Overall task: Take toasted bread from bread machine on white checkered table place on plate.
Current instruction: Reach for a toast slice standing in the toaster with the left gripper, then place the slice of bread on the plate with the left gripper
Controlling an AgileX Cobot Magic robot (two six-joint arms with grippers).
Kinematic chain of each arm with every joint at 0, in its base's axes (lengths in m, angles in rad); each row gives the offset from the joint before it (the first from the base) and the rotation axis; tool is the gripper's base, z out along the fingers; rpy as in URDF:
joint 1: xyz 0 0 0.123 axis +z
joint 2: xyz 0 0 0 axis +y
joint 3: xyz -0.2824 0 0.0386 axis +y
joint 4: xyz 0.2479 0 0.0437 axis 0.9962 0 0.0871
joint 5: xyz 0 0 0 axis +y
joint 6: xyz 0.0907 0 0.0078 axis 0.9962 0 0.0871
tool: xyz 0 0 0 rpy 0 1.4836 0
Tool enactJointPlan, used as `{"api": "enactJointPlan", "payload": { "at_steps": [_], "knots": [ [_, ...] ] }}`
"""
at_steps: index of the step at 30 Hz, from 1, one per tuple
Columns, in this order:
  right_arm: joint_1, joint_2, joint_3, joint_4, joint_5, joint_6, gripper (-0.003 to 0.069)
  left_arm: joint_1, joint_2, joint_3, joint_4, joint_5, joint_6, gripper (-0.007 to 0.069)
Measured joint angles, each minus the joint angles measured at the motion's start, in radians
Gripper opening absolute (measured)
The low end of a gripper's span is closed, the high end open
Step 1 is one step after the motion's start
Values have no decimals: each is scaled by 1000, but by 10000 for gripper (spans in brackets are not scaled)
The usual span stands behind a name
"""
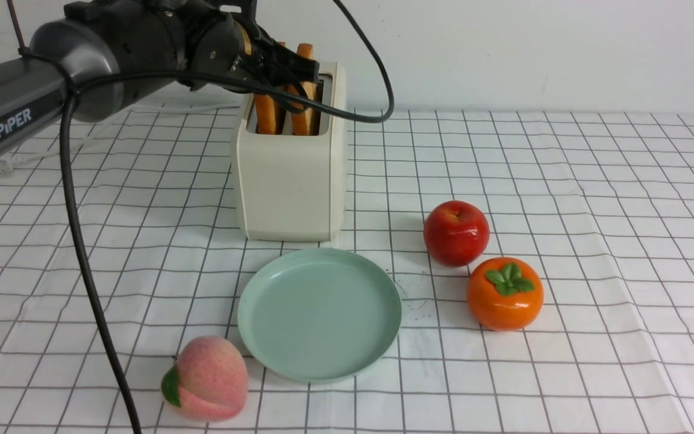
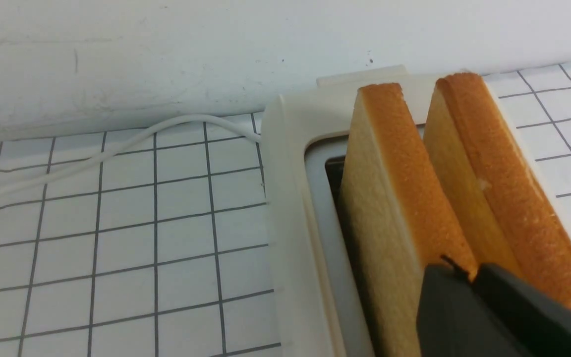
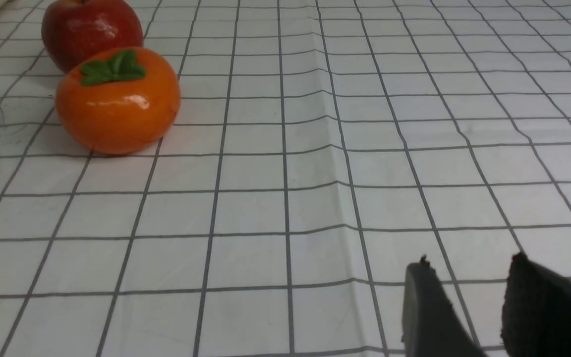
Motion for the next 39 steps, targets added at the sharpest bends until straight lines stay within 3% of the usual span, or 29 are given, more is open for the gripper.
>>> {"api": "enactJointPlan", "payload": {
  "at_steps": [14,23,31,33,39],
  "knots": [
    [0,0,0,0,0,0,239,0,-218,-2,-39,27,-3,17],
    [0,0,0,0,0,0,239,0,-375,-5,-96,196,5,17],
    [0,0,0,0,0,0,239,0,-572,80,-439,432,237,17],
    [0,0,0,0,0,0,239,0,-605,130,-479,437,260,17],
    [0,0,0,0,0,0,239,0,-778,529,-770,354,429,17]
  ]
}}
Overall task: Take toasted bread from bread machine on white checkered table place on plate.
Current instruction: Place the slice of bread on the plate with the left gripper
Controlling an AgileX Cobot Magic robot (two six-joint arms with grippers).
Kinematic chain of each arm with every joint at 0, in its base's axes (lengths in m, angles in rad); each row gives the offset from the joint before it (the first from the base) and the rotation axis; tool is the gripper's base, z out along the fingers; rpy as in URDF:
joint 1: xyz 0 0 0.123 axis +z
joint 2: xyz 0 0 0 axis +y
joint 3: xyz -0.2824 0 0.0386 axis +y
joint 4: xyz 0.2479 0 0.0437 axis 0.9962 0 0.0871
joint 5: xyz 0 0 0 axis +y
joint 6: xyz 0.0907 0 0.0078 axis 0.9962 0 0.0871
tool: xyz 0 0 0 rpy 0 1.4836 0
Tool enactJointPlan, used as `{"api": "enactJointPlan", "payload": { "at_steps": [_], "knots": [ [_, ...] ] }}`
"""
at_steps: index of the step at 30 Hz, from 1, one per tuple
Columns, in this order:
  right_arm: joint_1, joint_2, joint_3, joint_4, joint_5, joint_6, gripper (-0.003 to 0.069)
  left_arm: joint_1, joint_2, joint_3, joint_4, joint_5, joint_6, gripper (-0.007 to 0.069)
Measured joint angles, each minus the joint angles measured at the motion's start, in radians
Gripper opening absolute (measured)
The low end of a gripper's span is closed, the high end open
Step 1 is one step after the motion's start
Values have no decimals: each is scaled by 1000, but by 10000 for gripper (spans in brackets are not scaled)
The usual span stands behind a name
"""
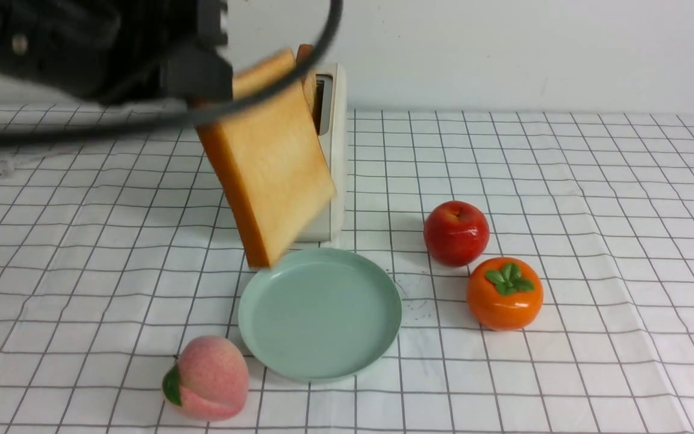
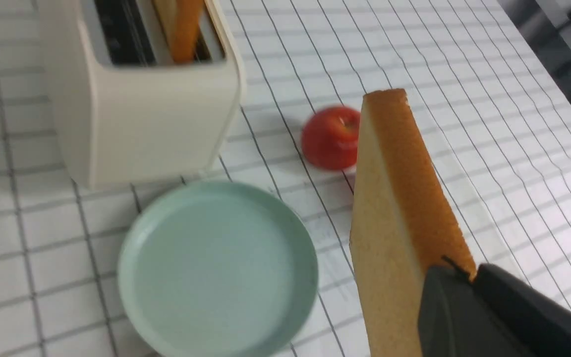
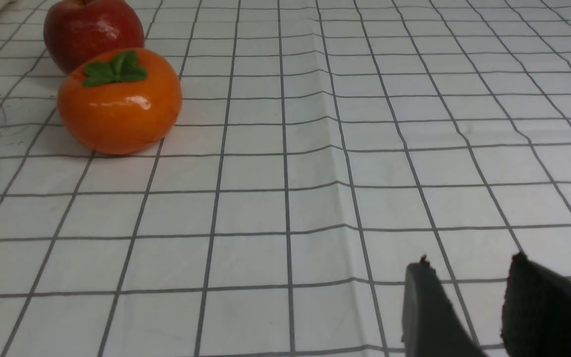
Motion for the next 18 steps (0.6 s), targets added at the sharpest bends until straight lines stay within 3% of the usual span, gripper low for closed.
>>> {"api": "enactJointPlan", "payload": {
  "at_steps": [8,13,18],
  "knots": [
    [0,0,0,0,0,0,239,0,-52,388,-396,-202,319,17],
    [0,0,0,0,0,0,239,0,-13,440,-576,-218,482,17],
    [0,0,0,0,0,0,239,0,65,442,-679,-191,572,17]
  ]
}}
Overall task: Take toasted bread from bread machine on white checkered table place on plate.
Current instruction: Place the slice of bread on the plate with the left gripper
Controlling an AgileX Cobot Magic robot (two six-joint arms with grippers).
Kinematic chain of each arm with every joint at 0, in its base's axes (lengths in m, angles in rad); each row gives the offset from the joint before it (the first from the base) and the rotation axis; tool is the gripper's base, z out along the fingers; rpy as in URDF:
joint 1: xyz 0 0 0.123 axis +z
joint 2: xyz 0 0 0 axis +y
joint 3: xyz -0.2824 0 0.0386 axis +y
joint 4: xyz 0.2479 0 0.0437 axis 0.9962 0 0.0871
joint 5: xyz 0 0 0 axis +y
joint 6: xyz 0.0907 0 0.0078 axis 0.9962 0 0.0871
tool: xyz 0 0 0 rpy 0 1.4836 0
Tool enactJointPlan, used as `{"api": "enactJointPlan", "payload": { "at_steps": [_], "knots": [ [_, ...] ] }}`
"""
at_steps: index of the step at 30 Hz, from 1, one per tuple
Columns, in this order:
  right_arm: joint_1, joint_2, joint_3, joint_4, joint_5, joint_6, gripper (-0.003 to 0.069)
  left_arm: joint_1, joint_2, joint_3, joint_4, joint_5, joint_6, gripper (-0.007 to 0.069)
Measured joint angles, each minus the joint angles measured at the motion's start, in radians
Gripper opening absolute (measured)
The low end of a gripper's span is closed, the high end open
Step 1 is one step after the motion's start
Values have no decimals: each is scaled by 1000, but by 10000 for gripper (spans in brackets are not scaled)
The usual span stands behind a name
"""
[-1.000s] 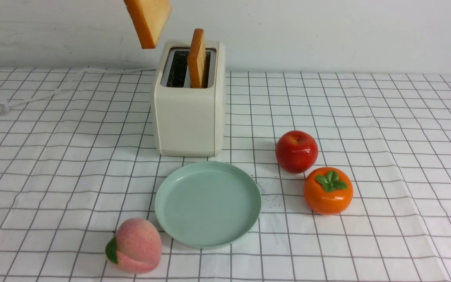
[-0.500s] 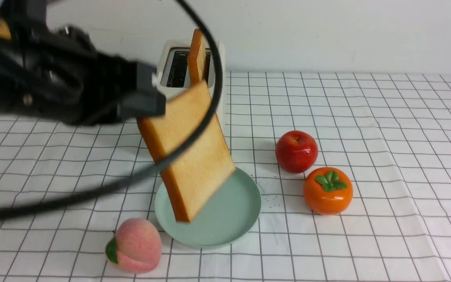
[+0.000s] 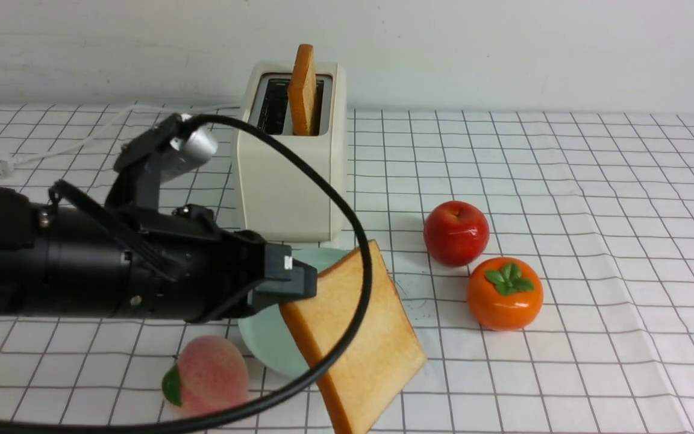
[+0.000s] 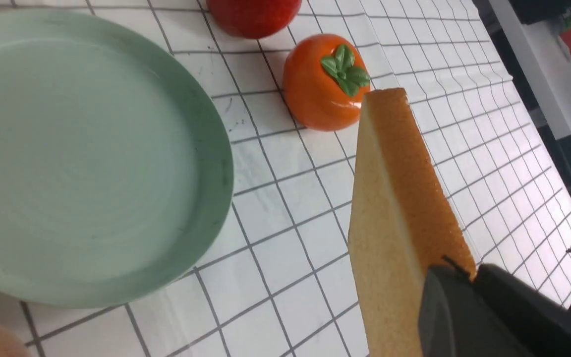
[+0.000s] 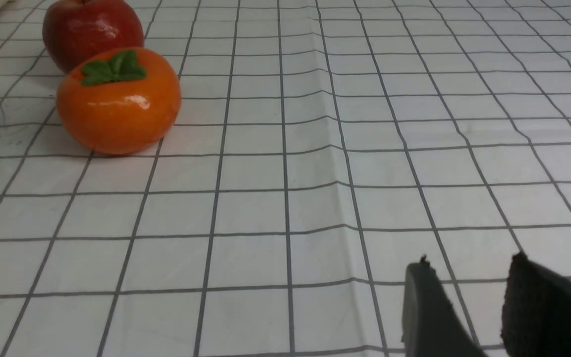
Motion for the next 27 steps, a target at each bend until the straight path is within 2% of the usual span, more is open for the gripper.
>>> {"api": "enactJointPlan", "payload": {
  "at_steps": [5,11,17,19,26,27],
  "knots": [
    [0,0,0,0,0,0,239,0,93,0,-35,-56,79,17],
    [0,0,0,0,0,0,239,0,155,0,-53,-196,92,17],
    [0,0,0,0,0,0,239,0,205,0,-109,-250,134,17],
    [0,0,0,0,0,0,239,0,212,0,-152,-269,174,17],
    [0,0,0,0,0,0,239,0,220,0,-431,-310,447,17],
    [0,0,0,-1,0,0,239,0,220,0,-439,-310,456,17]
  ]
}}
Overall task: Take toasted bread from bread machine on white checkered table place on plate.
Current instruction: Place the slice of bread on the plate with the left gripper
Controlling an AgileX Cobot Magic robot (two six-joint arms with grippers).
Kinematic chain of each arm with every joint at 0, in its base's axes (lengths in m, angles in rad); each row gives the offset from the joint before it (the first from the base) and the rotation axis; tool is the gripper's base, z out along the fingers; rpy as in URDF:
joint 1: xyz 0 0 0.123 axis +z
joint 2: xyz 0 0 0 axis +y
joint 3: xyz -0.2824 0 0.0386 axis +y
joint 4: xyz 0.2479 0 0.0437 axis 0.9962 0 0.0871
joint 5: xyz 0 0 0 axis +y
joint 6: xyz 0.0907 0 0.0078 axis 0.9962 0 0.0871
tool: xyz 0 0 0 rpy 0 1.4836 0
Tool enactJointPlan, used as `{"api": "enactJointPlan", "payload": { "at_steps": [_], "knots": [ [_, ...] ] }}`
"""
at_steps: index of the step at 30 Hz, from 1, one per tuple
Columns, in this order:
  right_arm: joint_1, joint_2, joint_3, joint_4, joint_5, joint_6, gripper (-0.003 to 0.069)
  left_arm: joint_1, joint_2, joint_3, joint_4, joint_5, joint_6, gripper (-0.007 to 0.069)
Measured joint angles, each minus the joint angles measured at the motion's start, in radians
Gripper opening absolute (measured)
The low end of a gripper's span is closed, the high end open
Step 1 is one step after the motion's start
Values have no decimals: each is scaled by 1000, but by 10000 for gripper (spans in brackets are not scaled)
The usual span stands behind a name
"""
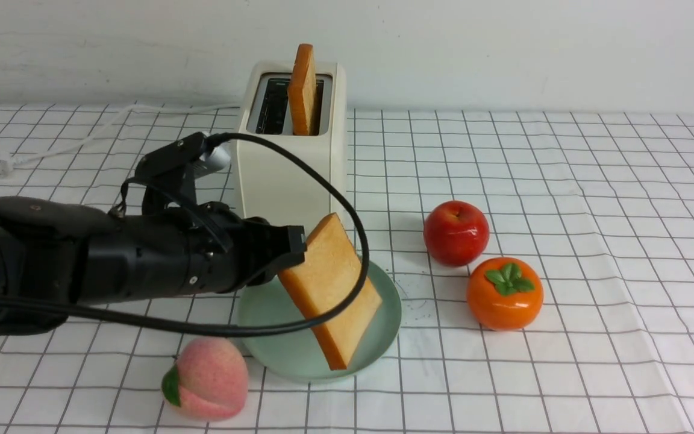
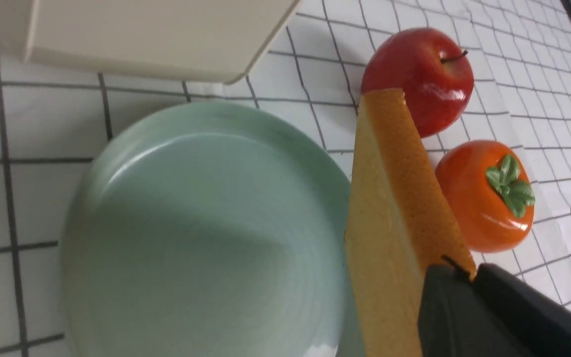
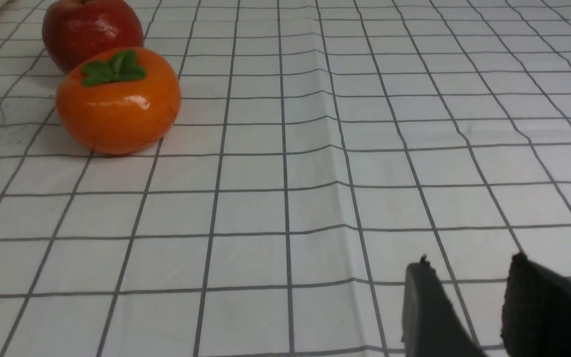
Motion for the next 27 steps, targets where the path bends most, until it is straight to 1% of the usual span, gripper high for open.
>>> {"api": "enactJointPlan", "payload": {
  "at_steps": [1,3,4,6,8,11,12,13,14,15,18,21,24,25,26,27],
  "knots": [
    [0,0,0,-4,0,0,239,0,2,0,-62,-4,70,17],
    [0,0,0,-7,-4,0,239,0,17,-2,-129,-5,143,17],
    [0,0,0,-7,-6,0,239,0,21,-2,-134,-5,150,17],
    [0,0,4,15,-35,8,239,0,62,-3,-165,-2,200,17],
    [0,0,7,46,-64,27,239,0,79,-3,-169,5,208,17],
    [0,0,7,197,-181,111,239,0,131,-4,-177,16,216,17],
    [0,0,7,205,-196,121,239,0,131,-4,-178,16,216,17],
    [0,0,7,265,-245,160,239,1,142,-5,-180,12,216,17],
    [0,0,7,281,-250,165,239,1,144,-5,-181,11,216,17],
    [0,0,7,342,-296,206,239,2,152,-7,-182,3,216,17],
    [1,0,6,421,-331,245,239,3,157,-6,-183,-2,219,17],
    [11,0,-27,456,-278,263,231,3,157,-6,-183,-8,230,17],
    [58,16,-164,465,-85,241,201,3,158,-6,-183,-21,257,30],
    [64,20,-173,465,-72,236,199,3,158,-6,-183,-22,258,34],
    [96,64,-259,466,52,180,184,3,158,-6,-183,-30,272,83],
    [110,85,-306,468,99,151,178,3,158,-6,-183,-34,276,104]
  ]
}}
